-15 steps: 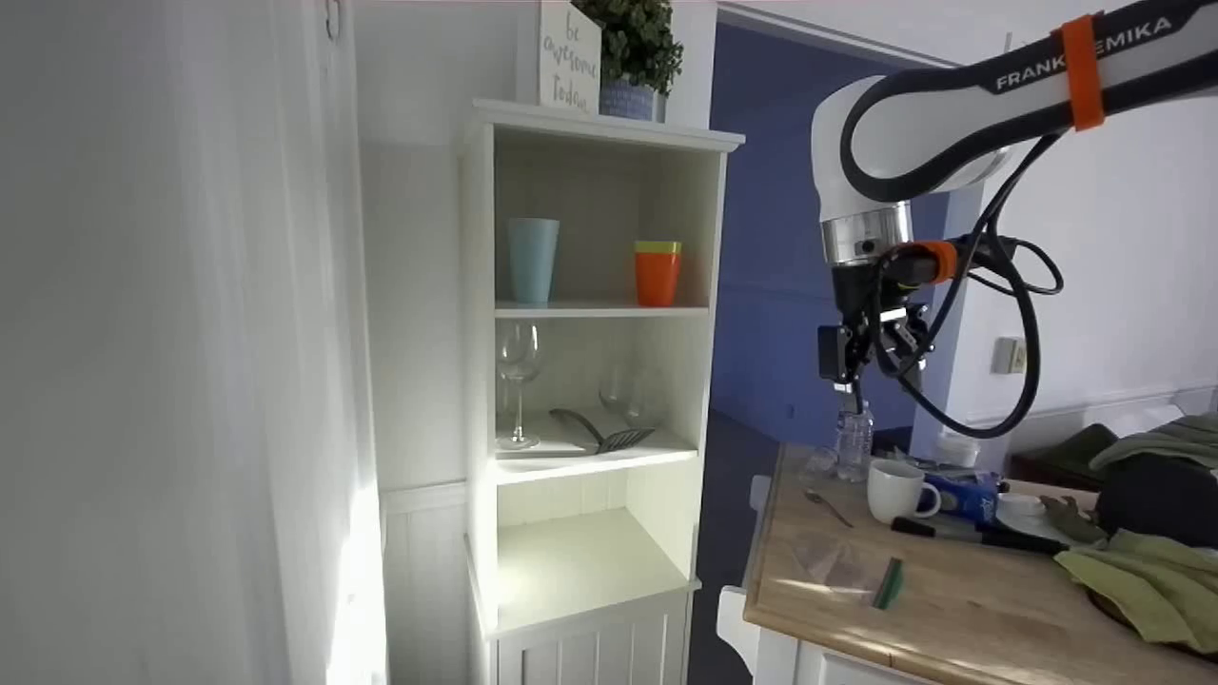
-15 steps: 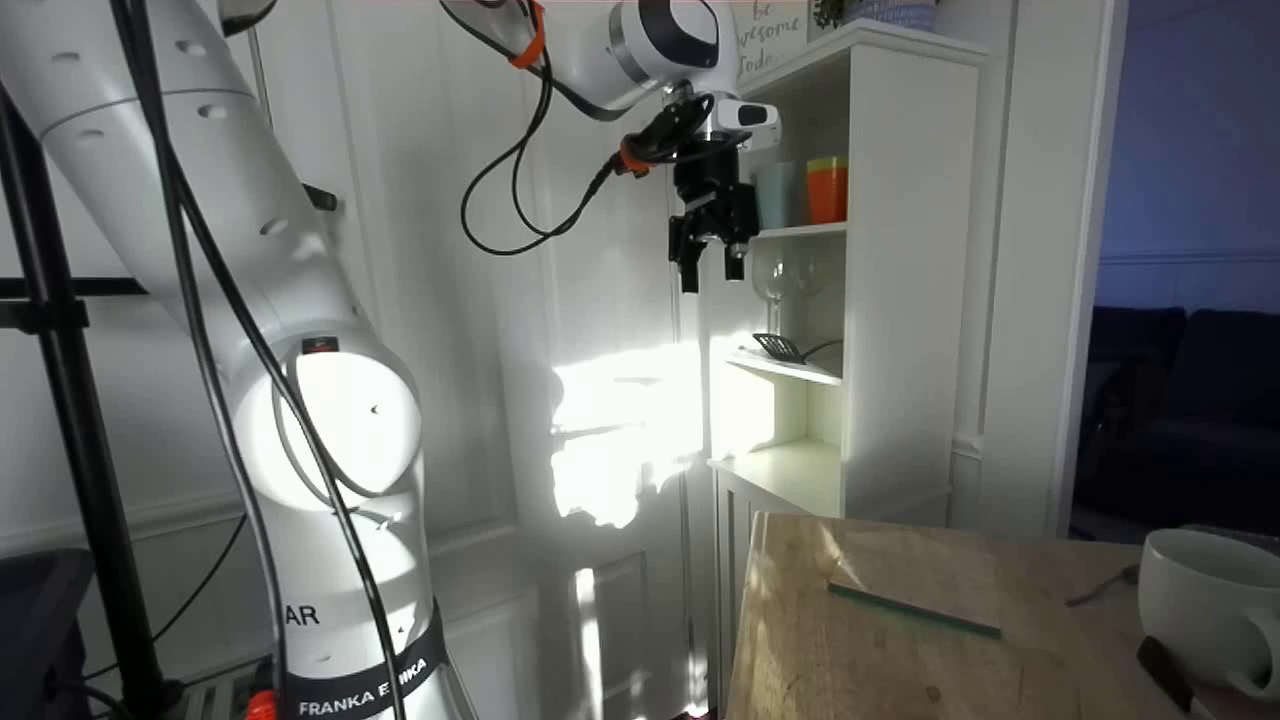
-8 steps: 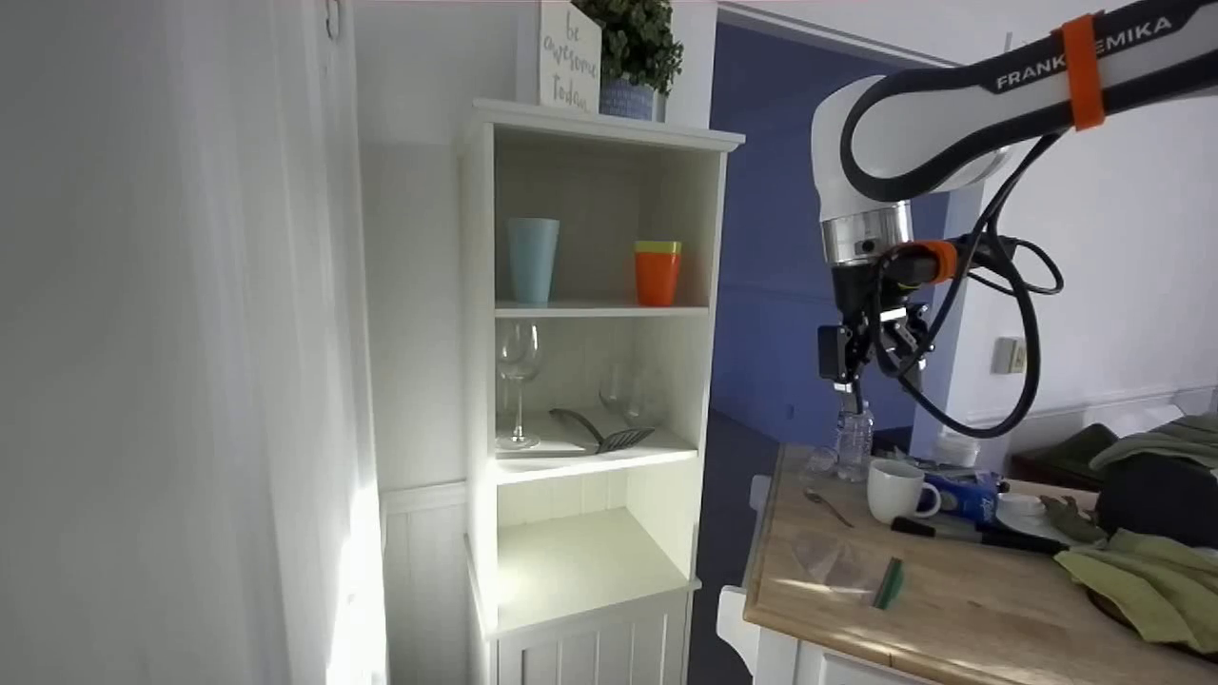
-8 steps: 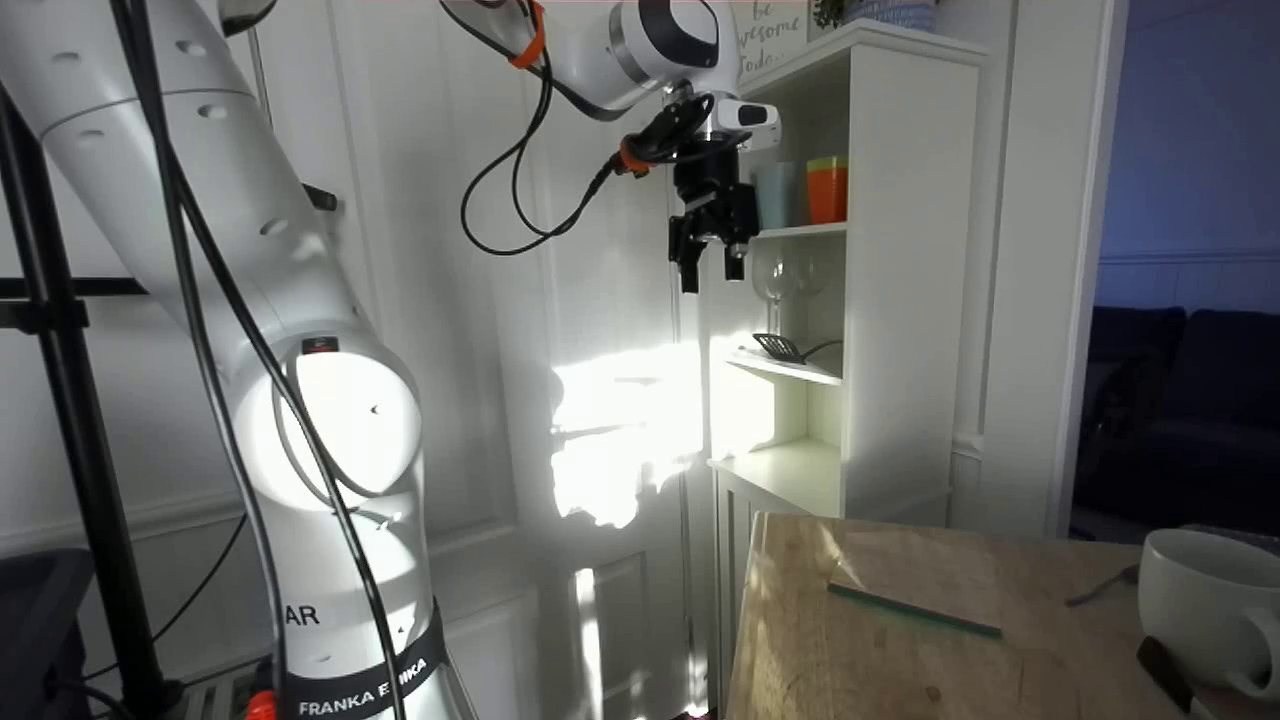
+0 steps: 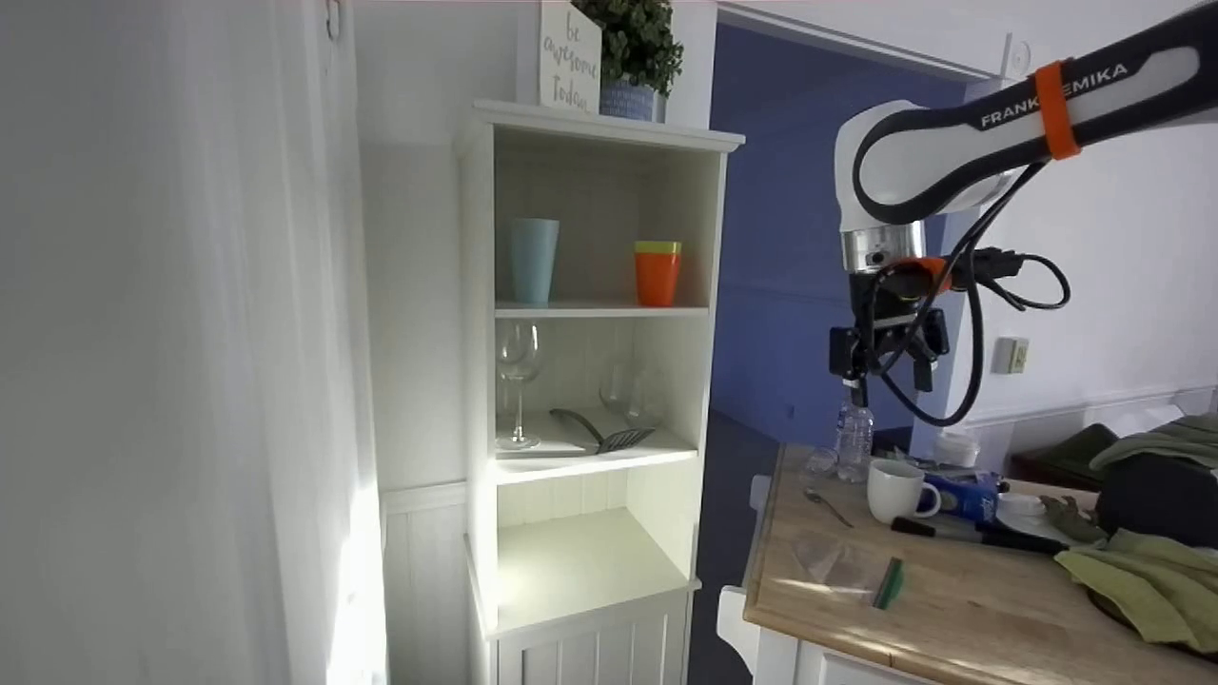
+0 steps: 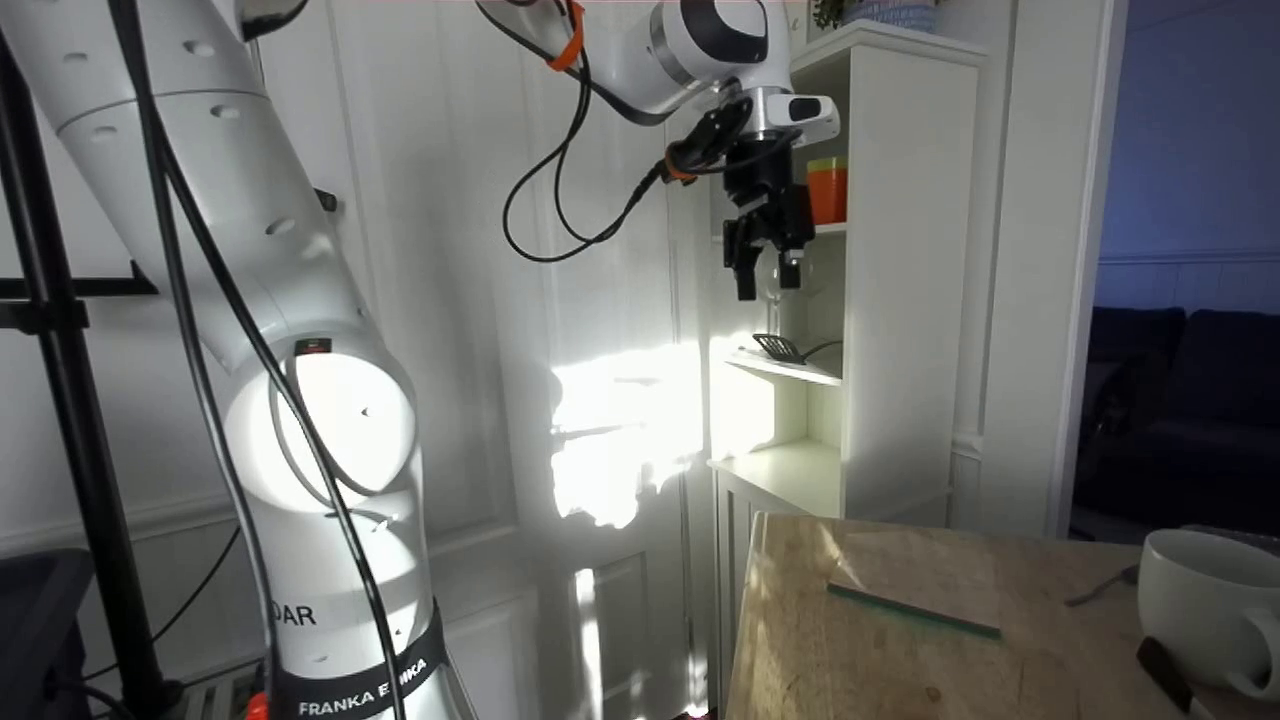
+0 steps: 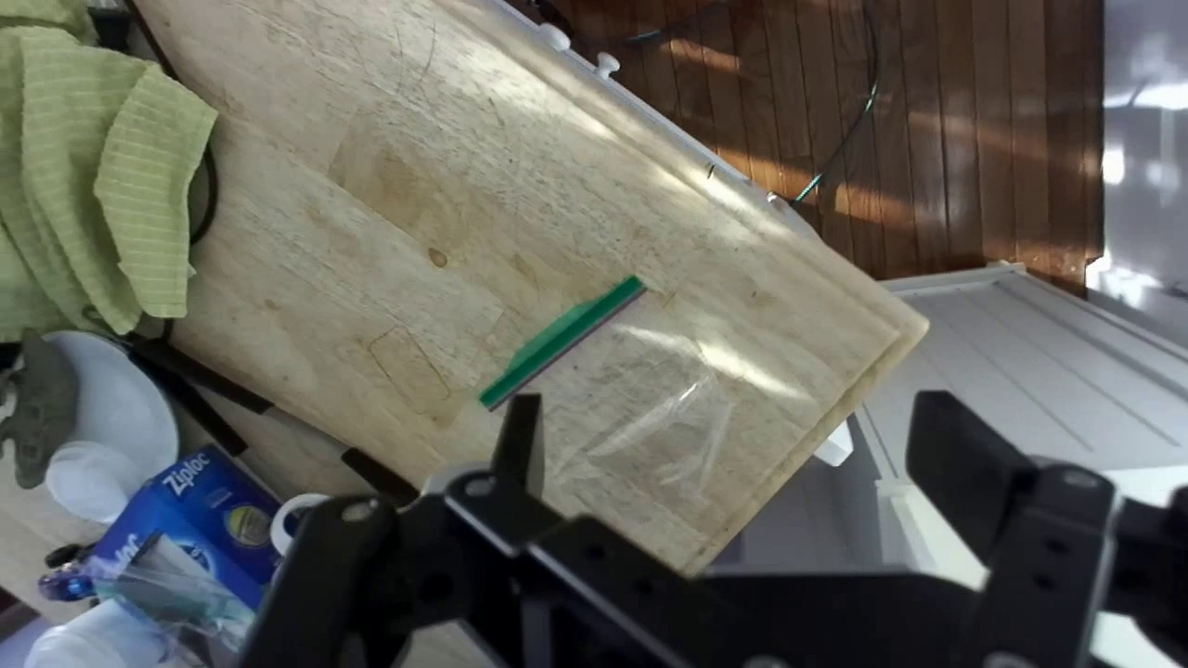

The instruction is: Pick up the white mug and put it on the clear ziploc bag

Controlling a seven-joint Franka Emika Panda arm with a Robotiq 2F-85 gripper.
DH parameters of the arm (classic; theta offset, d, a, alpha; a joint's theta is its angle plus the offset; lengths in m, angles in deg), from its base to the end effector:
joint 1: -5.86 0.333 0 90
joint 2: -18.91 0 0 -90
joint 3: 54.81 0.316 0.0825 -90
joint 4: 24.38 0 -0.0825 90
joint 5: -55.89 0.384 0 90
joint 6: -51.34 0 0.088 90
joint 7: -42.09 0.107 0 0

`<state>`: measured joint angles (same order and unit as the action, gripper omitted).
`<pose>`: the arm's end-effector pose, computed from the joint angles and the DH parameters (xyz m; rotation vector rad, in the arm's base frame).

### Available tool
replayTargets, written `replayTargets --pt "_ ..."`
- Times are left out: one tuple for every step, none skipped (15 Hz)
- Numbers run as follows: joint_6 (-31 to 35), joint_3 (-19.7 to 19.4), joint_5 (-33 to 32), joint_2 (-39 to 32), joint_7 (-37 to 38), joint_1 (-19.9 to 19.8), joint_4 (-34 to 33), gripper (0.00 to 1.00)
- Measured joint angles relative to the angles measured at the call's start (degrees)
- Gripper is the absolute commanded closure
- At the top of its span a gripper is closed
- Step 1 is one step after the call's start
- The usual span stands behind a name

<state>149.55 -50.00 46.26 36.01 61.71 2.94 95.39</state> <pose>0.4587 0.0030 0.5432 2.9102 -0.4152 -0.0628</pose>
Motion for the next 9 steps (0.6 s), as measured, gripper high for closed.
replayTargets --pt "0.9 -1.1 0.0 -0.5 0.0 -0.7 0.0 0.00" --pt "1.8 -2.4 0.0 -1.0 0.0 -1.3 0.0 0.00" --pt "3.0 -3.6 0.0 -1.5 0.0 -2.0 0.0 0.00" --pt "4.1 -4.8 0.0 -1.9 0.0 -2.7 0.0 0.00" --pt "5.2 -6.1 0.0 -2.4 0.0 -3.4 0.0 0.00" --pt "6.4 -7.2 0.1 -2.8 0.0 -4.1 -0.1 0.00" --pt "7.9 -8.4 0.2 -3.3 -0.1 -4.7 -0.1 0.00" --pt "9.6 -9.5 0.2 -3.8 -0.7 -5.2 -0.1 0.00" --pt "11.0 -10.5 0.2 -4.3 -1.6 -5.7 -0.3 0.00"
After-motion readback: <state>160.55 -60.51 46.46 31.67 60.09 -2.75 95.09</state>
